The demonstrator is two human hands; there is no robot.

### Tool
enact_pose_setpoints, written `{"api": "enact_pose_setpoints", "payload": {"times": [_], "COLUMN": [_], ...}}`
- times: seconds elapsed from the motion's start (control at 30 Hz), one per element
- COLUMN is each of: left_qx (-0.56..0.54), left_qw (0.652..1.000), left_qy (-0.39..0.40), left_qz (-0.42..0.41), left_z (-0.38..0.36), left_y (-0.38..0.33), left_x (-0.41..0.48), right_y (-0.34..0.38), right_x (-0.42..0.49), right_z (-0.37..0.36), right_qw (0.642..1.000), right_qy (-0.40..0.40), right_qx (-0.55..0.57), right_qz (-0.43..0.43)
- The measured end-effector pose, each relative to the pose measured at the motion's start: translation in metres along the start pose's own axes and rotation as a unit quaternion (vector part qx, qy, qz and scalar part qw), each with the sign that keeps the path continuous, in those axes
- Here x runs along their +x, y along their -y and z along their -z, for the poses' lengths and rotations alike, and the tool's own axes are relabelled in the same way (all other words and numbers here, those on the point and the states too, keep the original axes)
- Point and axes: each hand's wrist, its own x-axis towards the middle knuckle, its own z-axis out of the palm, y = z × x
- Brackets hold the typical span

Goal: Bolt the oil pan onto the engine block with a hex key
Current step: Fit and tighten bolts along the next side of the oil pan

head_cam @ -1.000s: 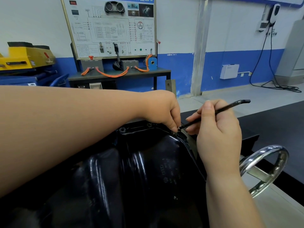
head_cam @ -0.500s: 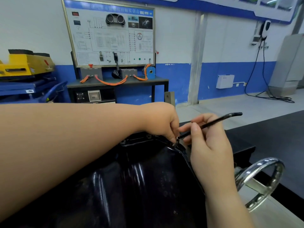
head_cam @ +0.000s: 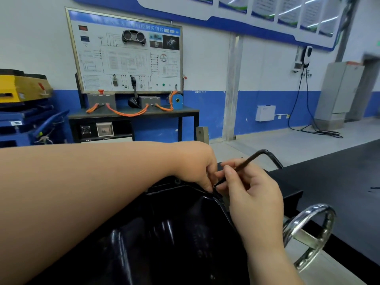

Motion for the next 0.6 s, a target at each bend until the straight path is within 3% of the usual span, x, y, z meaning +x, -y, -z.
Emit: {"api": "enact_pose_setpoints", "payload": {"times": [0.43, 0.6], "left_qx": [-0.054, -0.068], "left_qw": [0.998, 0.998], "left_qy": [-0.012, -0.008], "left_qz": [-0.003, 0.007], "left_z": [0.0000, -0.0003], "left_y": [-0.0007, 0.0034], "left_x": [0.0012, 0.0036], "right_y": [-0.0004, 0.0019], "right_x": [0.0020, 0.0001], "right_z": [0.0004, 0.0003], "right_qw": [0.998, 0.998], "right_qy": [-0.005, -0.006], "right_qx": [0.053, 0.060], "right_qz": [-0.033, -0.007]}}
